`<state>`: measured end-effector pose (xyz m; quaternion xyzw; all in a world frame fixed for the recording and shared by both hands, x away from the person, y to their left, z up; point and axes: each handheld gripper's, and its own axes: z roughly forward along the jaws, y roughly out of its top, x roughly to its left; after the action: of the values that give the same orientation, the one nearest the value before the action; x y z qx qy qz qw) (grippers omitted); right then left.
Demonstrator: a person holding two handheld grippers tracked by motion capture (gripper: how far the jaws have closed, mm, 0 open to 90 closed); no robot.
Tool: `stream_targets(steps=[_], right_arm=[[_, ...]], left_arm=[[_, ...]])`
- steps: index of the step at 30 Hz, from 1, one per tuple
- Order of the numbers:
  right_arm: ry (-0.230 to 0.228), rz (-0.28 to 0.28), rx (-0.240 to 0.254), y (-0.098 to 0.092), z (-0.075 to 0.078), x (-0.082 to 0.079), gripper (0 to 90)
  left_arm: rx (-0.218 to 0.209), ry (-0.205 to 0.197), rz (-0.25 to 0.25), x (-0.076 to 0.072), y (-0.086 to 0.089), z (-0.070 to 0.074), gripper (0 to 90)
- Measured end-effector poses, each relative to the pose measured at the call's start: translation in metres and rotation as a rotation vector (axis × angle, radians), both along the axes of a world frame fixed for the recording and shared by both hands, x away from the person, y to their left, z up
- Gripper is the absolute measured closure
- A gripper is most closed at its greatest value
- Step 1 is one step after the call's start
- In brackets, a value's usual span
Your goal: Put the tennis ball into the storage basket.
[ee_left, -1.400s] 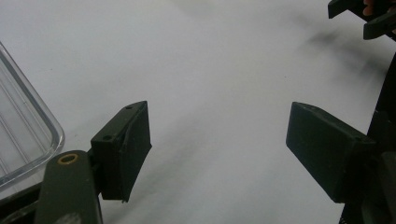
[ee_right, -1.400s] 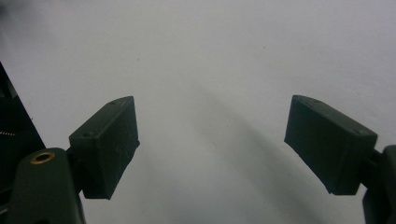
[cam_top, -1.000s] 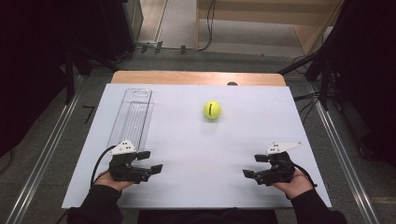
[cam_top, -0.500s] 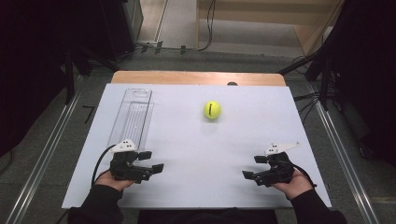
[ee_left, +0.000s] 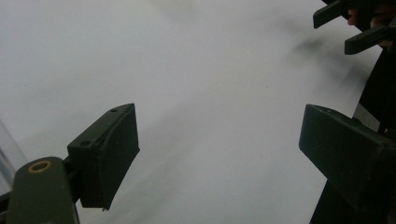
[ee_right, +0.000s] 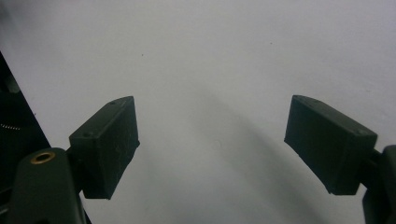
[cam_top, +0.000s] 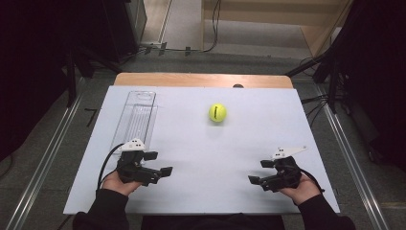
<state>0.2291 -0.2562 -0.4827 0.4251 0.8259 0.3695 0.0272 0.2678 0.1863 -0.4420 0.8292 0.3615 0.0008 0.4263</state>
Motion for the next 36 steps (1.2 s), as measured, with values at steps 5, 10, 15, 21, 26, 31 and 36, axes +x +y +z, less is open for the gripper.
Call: stream_targets(steps=[5,10,15,21,26,31,36], right_arm=[[0.0,0.0,-0.001,0.0,0.0,0.0,15.5],[-0.004,0.001,0.001,0.0,0.0,0.0,15.5],[-0.011,-0.001,-0.001,-0.001,0.001,0.0,15.6],[-0.017,-0.003,0.005,-0.001,0.002,-0.001,15.6],[-0.015,-0.007,0.005,-0.001,0.002,-0.001,15.6],[-0.012,-0.029,0.013,-0.003,0.002,0.0,16.3],[-0.006,-0.024,0.017,-0.002,0.001,0.001,17.1]], left_arm=[[-0.02,-0.026,-0.03,0.0,-0.009,0.002,0.0],[0.038,-0.031,-0.061,0.002,-0.019,0.003,0.0],[0.035,-0.018,-0.031,0.007,-0.027,0.005,0.1],[0.008,-0.014,-0.026,0.013,-0.029,0.008,0.2],[0.033,-0.024,-0.018,0.019,-0.035,0.009,0.2],[0.054,-0.025,-0.015,0.024,-0.039,0.01,0.2],[0.066,-0.024,-0.023,0.028,-0.042,0.011,0.2]])
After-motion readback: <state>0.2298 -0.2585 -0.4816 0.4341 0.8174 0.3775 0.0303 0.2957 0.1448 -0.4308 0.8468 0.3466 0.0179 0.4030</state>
